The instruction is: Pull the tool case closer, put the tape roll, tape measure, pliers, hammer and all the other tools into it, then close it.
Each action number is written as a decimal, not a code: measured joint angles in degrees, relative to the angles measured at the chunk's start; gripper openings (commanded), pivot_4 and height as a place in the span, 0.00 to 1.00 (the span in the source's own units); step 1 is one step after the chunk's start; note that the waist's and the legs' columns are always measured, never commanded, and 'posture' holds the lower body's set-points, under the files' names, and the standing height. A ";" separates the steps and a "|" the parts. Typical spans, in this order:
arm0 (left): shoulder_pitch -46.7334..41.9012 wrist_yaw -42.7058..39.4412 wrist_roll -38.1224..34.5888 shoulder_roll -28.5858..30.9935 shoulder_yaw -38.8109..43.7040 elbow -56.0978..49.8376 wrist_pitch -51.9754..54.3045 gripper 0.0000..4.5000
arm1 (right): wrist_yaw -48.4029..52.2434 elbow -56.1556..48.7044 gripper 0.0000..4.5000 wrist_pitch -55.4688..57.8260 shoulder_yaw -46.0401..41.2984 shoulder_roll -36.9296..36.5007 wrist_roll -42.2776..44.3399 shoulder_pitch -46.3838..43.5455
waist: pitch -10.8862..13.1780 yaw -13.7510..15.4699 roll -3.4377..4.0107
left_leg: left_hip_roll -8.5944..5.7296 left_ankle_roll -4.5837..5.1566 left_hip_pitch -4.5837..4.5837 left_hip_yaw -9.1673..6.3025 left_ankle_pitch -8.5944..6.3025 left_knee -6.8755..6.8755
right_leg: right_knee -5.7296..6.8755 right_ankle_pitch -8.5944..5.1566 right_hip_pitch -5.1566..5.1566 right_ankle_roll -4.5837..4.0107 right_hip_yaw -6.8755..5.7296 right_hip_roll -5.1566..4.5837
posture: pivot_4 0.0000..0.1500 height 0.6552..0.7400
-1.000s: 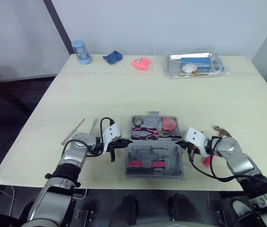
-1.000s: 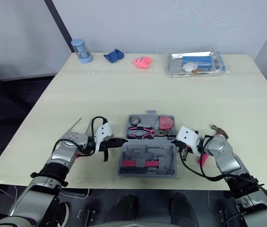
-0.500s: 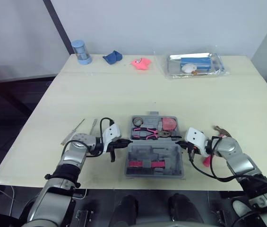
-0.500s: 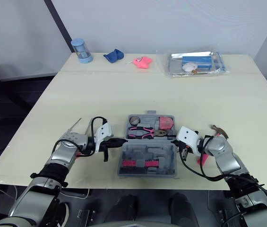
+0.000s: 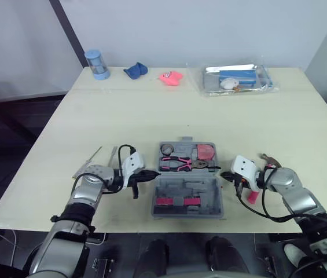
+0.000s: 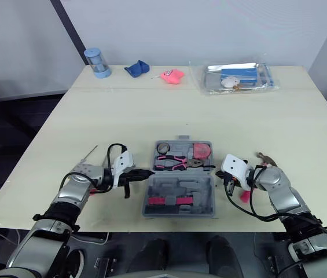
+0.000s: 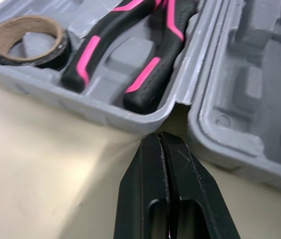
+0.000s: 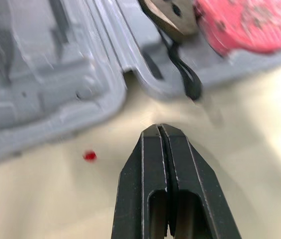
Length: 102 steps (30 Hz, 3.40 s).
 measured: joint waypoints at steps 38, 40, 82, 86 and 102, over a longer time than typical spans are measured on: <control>40.50 9.87 -25.21 7.53 45.46 -10.42 6.51 1.00 | -3.21 -1.01 0.99 -15.16 -48.12 1.46 25.40 42.41 | 0.09 0.36 -0.06 | 0.07 -0.01 -0.02 0.22 -0.02 -0.40 | -0.58 -0.03 0.02 -0.02 0.09 -0.07 | 1.00 1.00; 40.80 9.88 -25.18 7.76 45.97 -7.36 5.73 1.00 | -2.27 2.66 0.99 -16.79 -48.98 1.41 25.68 43.26 | 0.09 0.36 -0.06 | 0.07 -0.01 -0.02 0.23 -0.02 -0.41 | -0.58 -0.03 0.02 -0.02 0.10 -0.07 | 1.00 1.00; -1.05 13.09 -8.28 14.58 20.62 17.10 19.37 1.00 | 14.84 -27.03 0.99 -6.16 -26.18 -7.77 35.58 23.47 | 0.09 0.36 -0.11 | 0.06 -0.01 -0.06 0.10 -0.01 -0.37 | -0.48 0.00 0.02 0.02 -0.02 -0.04 | 1.00 1.00; -3.30 12.73 -8.14 14.57 20.53 19.83 20.02 1.00 | 14.19 -27.43 0.99 -6.11 -25.92 -7.58 35.58 22.84 | 0.09 0.34 -0.11 | 0.05 -0.01 -0.04 0.09 0.00 -0.37 | -0.45 0.00 0.02 0.01 -0.02 -0.04 | 1.00 1.00; -8.03 13.54 -4.97 14.57 19.98 27.53 17.28 0.03 | 14.19 -28.37 1.00 -5.95 -25.27 -7.38 35.42 21.97 | 0.09 0.35 -0.10 | 0.03 -0.01 -0.04 0.08 0.00 -0.34 | -0.40 0.00 0.02 0.02 -0.03 -0.05 | 1.00 1.00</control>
